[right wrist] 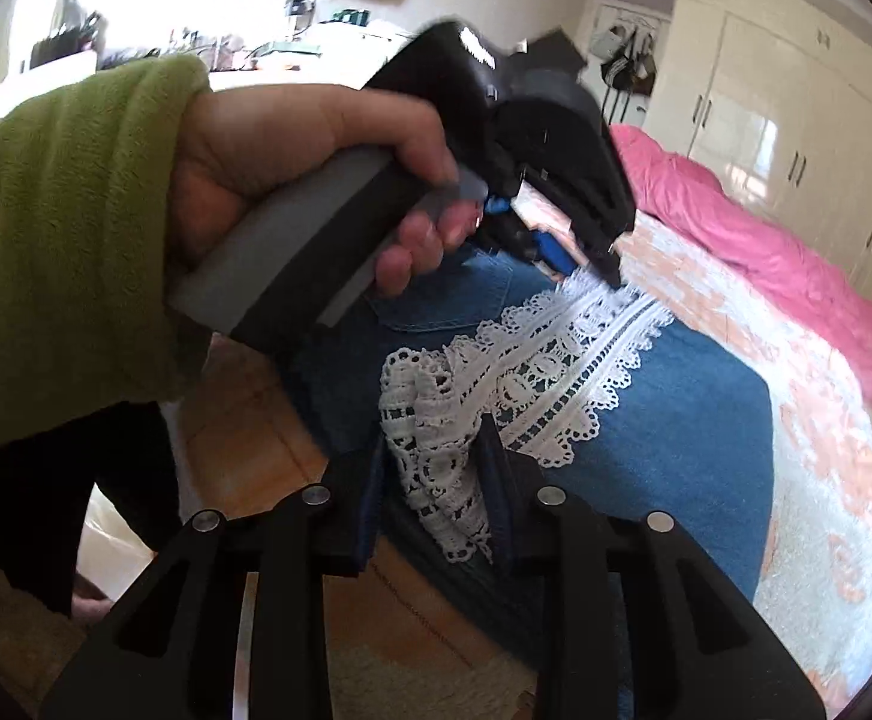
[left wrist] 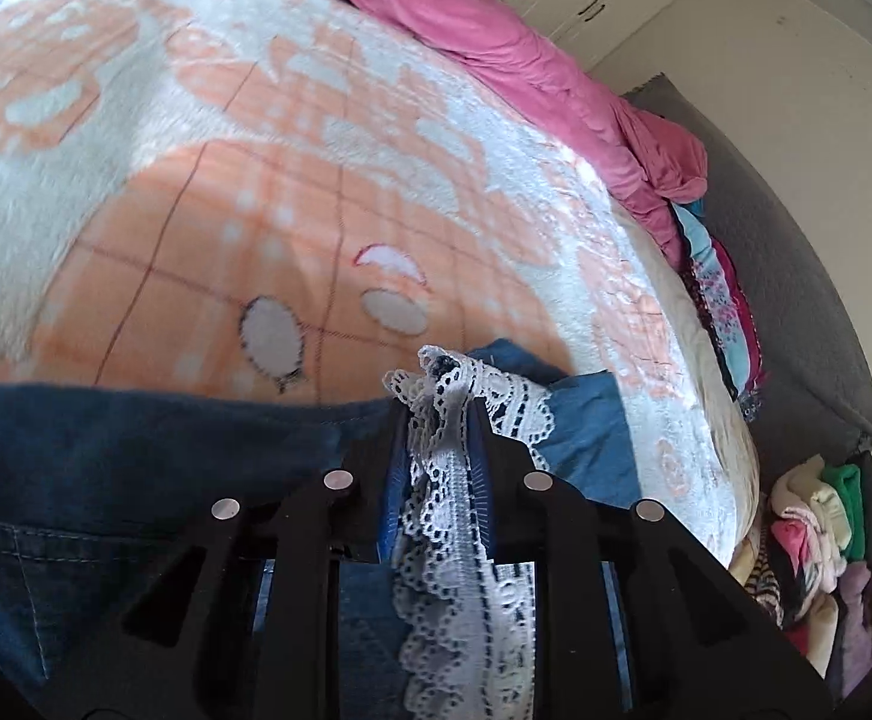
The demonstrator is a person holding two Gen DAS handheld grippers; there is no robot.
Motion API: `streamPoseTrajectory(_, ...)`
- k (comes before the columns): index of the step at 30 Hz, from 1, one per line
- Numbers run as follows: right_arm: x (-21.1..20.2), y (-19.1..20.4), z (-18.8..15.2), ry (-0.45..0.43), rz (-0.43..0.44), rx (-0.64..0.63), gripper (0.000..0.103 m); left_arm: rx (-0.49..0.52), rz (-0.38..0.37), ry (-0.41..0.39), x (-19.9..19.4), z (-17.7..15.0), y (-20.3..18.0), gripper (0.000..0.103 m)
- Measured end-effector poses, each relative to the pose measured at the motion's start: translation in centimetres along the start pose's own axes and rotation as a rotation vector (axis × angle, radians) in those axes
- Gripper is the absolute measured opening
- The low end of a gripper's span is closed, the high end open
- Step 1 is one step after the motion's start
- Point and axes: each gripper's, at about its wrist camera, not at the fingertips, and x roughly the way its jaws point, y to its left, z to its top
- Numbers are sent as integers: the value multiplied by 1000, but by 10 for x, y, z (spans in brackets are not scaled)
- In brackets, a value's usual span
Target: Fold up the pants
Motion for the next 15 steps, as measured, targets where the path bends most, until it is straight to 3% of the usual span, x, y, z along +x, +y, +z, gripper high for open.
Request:
streamPoseTrajectory(6, -3, -6, 0, -3, 48, 30, 30, 8, -10, -3, -5, -3, 2, 19)
streamPoseTrajectory(10, -12, -25, -3, -14, 144, 126, 38, 13, -19, -11, -23, -11, -3, 38)
streamPoseTrajectory(15, -36, -44, -3, -65, 198, 219, 44, 48, 9, -26, -55, -27, -9, 46)
